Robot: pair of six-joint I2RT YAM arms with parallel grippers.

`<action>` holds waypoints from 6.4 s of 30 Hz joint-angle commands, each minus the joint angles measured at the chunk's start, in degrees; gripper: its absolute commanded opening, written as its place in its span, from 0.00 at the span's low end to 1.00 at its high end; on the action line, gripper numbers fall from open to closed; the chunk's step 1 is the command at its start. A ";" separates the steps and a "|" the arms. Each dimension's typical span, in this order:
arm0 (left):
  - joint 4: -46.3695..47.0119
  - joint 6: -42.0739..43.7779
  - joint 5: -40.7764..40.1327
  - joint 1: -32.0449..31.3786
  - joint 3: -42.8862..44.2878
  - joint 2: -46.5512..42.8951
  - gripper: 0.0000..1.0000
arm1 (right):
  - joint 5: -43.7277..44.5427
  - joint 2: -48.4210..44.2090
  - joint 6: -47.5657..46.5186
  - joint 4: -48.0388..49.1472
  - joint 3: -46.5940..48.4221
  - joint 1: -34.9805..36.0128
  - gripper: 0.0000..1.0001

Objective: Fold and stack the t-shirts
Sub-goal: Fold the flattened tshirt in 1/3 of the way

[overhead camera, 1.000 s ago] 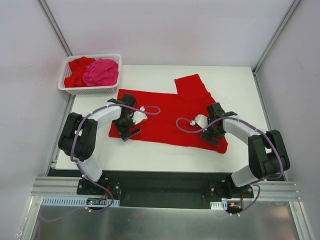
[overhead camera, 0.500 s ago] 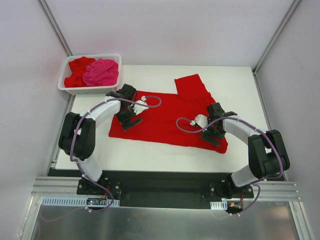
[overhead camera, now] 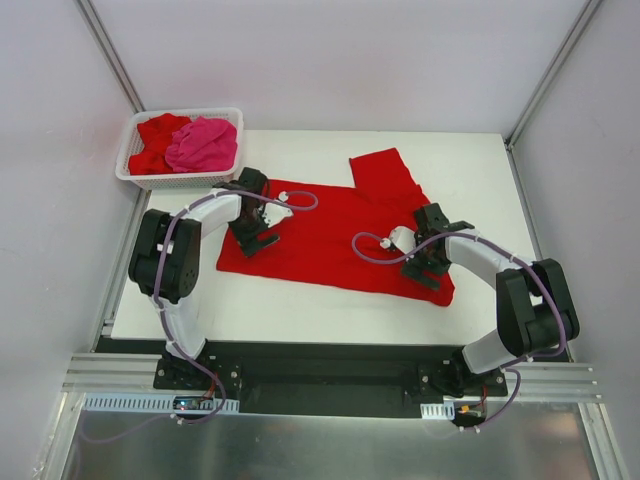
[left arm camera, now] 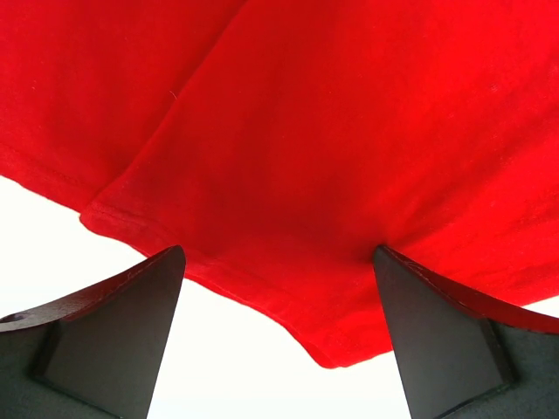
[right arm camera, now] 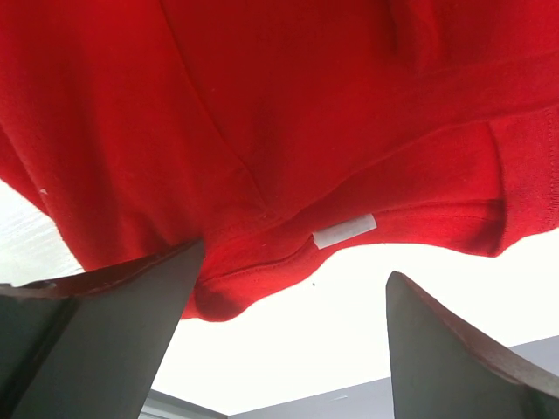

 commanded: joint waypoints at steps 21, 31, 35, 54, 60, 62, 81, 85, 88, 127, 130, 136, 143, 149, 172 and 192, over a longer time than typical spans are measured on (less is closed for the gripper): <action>-0.64 -3.06 -0.61 -0.71 -15.67 -10.63 0.91 | 0.56 2.76 -2.94 -0.13 -1.88 0.33 0.90; -2.58 -5.18 0.71 -2.56 -17.61 -13.26 0.91 | -0.05 -1.20 -4.00 -2.32 -7.33 0.50 0.91; -3.19 -5.62 0.97 -2.91 -17.87 -13.44 0.91 | -0.75 -2.16 -3.38 -3.55 -8.39 0.59 0.91; -3.54 -6.14 0.89 -3.97 -20.25 -15.37 0.91 | -1.37 -9.55 0.22 -9.45 -12.43 3.40 0.91; -4.43 -6.93 0.62 -3.96 -13.42 -20.64 0.92 | 1.09 -13.84 4.96 -11.04 -1.46 3.32 0.91; -4.34 -7.20 0.18 -3.88 -10.42 -20.39 0.92 | 1.62 -12.90 8.37 -9.54 4.75 3.32 0.91; -2.23 -5.35 -0.52 -3.88 -8.20 -14.41 0.92 | -15.26 -6.29 7.17 -1.98 1.99 6.48 0.57; -2.05 -5.18 -0.78 -3.79 -8.21 -13.80 0.92 | -16.05 -5.77 4.36 1.53 -0.39 7.71 0.52; -2.23 -5.09 -0.87 -3.88 -7.68 -13.18 0.92 | -14.03 -4.10 2.77 4.60 -1.44 8.59 0.52; -1.97 -5.09 -0.96 -5.19 -5.57 -10.37 0.92 | -6.91 -1.29 0.58 1.01 7.08 12.63 0.28; -1.88 -5.09 -1.05 -5.20 -5.57 -10.28 0.92 | -6.82 -1.11 0.31 0.75 7.17 12.72 0.29; -1.79 -5.18 -1.14 -5.63 -6.18 -10.63 0.92 | -6.99 -0.67 0.31 1.19 6.91 13.16 0.10; -1.61 -5.09 -1.14 -5.98 -7.06 -11.24 0.92 | -5.94 0.73 0.84 2.42 8.48 14.65 0.01; -1.61 -5.09 -0.96 -6.07 -7.41 -11.42 0.92 | -4.88 2.49 0.75 3.21 11.30 15.62 0.01; -1.52 -5.00 -0.70 -6.60 -9.87 -13.00 0.92 | 2.50 5.48 0.05 10.06 13.76 16.85 0.01; -1.52 -4.91 -0.70 -7.04 -8.73 -11.69 0.92 | 1.62 8.20 1.98 13.84 15.43 18.17 0.01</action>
